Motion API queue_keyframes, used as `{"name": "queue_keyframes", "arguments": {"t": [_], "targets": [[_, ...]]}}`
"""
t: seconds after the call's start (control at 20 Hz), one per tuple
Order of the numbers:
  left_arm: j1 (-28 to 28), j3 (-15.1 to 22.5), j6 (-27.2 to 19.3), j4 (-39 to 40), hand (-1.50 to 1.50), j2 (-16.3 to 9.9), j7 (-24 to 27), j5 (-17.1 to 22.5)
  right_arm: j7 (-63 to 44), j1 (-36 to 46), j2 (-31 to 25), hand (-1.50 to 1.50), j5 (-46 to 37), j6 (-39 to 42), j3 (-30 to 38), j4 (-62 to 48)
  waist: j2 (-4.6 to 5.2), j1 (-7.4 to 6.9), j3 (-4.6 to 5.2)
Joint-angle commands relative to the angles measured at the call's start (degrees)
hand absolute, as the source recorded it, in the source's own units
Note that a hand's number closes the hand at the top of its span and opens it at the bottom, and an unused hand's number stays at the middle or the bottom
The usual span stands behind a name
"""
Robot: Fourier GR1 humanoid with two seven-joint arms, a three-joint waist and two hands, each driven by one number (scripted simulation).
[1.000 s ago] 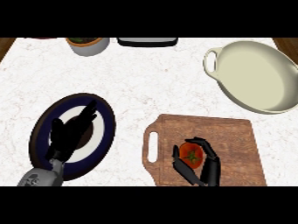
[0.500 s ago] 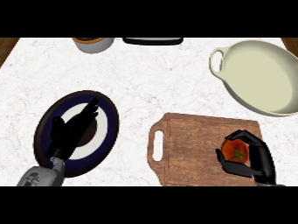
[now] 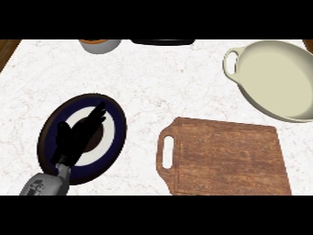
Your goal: Pick the tomato from the cutting board and place it in the pot
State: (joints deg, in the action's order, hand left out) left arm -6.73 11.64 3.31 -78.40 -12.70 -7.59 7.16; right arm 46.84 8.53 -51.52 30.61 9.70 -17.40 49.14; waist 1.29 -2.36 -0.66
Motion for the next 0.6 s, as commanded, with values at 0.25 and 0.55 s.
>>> {"name": "queue_keyframes", "arguments": {"t": [0.25, 0.55], "targets": [[-1.0, 0.6, 0.6, 0.1, 0.0, 1.1, 0.3, 0.1, 13.0, 7.0, -10.8, 1.5, -4.4, 12.6, 4.2, -16.6, 0.21, -1.63, -0.14], [-1.4, 0.1, 1.3, 0.4, 0.0, -0.3, -0.9, -0.3, 14.4, 14.8, -13.6, 1.5, -9.1, 12.3, 4.5, -22.0, -0.11, -1.85, 0.12]]}}
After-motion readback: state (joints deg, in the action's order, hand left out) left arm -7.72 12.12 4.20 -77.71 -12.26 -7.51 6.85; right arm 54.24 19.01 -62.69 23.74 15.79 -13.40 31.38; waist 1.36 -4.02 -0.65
